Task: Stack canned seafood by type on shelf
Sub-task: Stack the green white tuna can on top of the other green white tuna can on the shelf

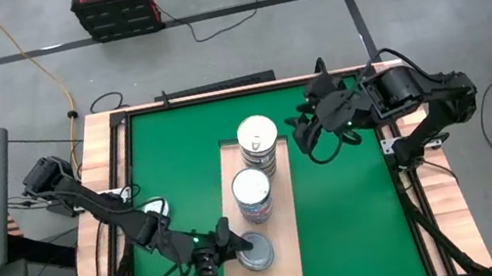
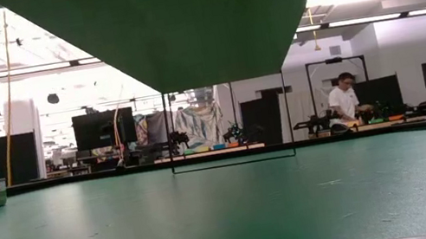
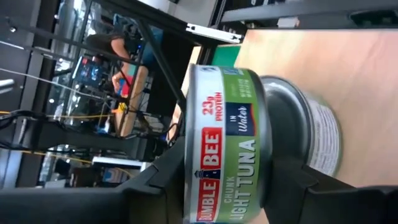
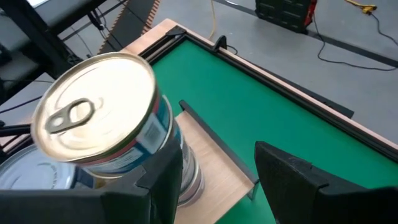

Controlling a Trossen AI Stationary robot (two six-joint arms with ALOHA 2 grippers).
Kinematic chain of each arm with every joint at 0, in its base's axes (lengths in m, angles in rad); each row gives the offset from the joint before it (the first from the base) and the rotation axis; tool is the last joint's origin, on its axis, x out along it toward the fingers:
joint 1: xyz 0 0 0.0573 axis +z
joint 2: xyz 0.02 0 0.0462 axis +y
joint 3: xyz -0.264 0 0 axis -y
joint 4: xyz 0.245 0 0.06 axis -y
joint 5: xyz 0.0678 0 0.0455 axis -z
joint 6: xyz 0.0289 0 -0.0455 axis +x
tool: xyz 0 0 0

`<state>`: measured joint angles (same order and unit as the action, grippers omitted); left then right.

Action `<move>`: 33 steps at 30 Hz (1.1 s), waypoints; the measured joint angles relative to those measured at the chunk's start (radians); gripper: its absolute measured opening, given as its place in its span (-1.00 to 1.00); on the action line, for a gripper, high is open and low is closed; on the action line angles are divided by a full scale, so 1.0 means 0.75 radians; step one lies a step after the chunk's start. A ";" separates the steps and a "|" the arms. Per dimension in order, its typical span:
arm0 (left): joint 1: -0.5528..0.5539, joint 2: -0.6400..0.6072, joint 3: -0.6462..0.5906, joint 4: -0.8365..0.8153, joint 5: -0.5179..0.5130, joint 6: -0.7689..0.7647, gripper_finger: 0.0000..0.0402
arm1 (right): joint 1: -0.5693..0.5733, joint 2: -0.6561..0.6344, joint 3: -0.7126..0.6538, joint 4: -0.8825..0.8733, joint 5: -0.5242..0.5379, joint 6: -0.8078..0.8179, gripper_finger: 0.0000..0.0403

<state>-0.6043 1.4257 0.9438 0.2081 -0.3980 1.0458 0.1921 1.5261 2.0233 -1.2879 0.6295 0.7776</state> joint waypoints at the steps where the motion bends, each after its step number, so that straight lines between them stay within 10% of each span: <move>1: 0.004 0.000 0.010 -0.012 0.002 -0.018 -0.20 | 0.006 0.000 0.000 0.005 -0.002 0.001 0.13; 15: 0.028 -0.002 0.139 -0.272 0.114 -0.124 0.23 | 0.024 0.000 0.000 0.031 -0.003 0.010 0.13; 33: 0.050 -0.029 0.190 -0.434 0.258 -0.145 0.25 | 0.024 0.000 0.000 0.146 0.037 -0.040 0.13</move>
<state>-0.5671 1.4040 1.0866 -0.1171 -0.2048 0.9373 0.2100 1.5261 2.0232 -1.1786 0.6571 0.7479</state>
